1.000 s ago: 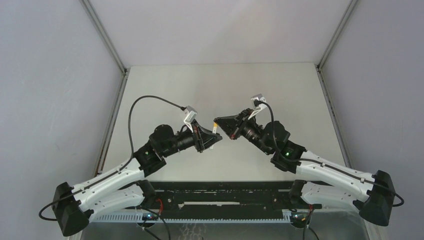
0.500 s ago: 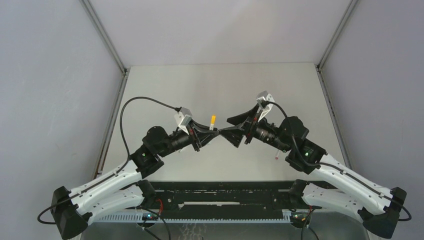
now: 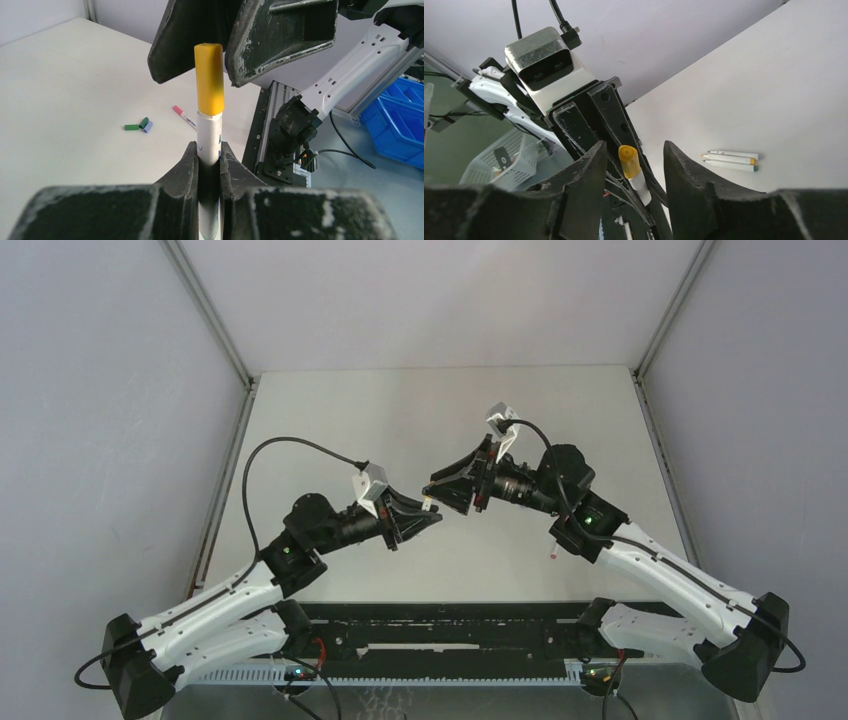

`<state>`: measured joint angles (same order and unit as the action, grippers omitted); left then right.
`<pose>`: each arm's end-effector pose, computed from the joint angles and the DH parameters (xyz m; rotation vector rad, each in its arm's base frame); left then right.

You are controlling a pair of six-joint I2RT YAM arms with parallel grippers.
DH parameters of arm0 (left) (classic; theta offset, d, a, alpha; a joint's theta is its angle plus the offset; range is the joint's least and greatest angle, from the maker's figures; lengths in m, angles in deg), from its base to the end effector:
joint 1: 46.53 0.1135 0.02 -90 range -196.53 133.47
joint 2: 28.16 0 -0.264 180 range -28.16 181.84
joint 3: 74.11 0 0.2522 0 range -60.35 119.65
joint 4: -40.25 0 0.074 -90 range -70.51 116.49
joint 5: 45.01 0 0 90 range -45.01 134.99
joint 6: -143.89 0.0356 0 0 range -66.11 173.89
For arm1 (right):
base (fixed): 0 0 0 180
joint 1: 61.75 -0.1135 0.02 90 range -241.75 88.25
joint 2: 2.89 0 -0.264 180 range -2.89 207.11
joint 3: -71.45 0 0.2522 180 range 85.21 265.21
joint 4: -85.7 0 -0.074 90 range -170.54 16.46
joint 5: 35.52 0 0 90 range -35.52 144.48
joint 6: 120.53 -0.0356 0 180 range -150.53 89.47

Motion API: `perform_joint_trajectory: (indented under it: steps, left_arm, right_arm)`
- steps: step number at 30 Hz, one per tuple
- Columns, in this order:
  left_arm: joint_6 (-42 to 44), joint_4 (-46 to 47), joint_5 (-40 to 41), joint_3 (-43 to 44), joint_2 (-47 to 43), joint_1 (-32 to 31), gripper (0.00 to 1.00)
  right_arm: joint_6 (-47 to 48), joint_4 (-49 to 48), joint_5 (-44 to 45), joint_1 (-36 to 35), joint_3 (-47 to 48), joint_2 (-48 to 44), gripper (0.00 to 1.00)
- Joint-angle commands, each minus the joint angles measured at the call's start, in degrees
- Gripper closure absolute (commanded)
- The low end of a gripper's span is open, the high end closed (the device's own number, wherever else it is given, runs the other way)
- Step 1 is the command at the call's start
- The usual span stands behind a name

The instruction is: Insert the pens into the pen caps

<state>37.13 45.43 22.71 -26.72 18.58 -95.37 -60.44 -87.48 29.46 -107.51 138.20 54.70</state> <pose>0.1199 -0.1577 0.3195 0.7589 1.4070 -1.1954 0.1522 0.1779 0.3809 -0.6093 1.5922 1.3524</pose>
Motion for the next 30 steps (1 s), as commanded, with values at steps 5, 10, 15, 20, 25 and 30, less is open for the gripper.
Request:
perform_joint_trajectory:
  steps: [5, 10, 15, 20, 25, 30]
  left_arm:
    - [1.0, 2.9, -1.3, -0.5, -0.9, 0.0, 1.00]
    - [0.3, 2.7, -0.8, 0.7, -0.7, 0.0, 1.00]
    - [-0.9, 3.6, -0.5, 2.2, -0.5, 0.0, 1.00]
    - [-2.5, 4.4, -0.7, 4.1, -0.4, 0.1, 1.00]
    - [-3.7, 6.8, 0.2, 4.2, -1.0, 0.3, 1.00]
    - [-5.4, 9.3, -0.7, 4.5, -1.2, 0.8, 1.00]
  right_arm:
    - [-0.9, -3.0, -3.5, 0.1, 2.5, 0.5, 0.87]
    - [1.9, 1.2, -4.8, -0.8, 2.3, 0.8, 1.00]
    - [4.3, 5.1, -6.2, -1.8, 1.0, 0.5, 1.00]
    - [6.8, 7.3, -5.5, -4.0, -0.7, 0.5, 1.00]
    - [5.5, 6.9, -7.7, -4.2, -2.6, 1.3, 1.00]
    - [3.4, 6.5, -10.7, -4.3, -4.2, 2.3, 1.00]
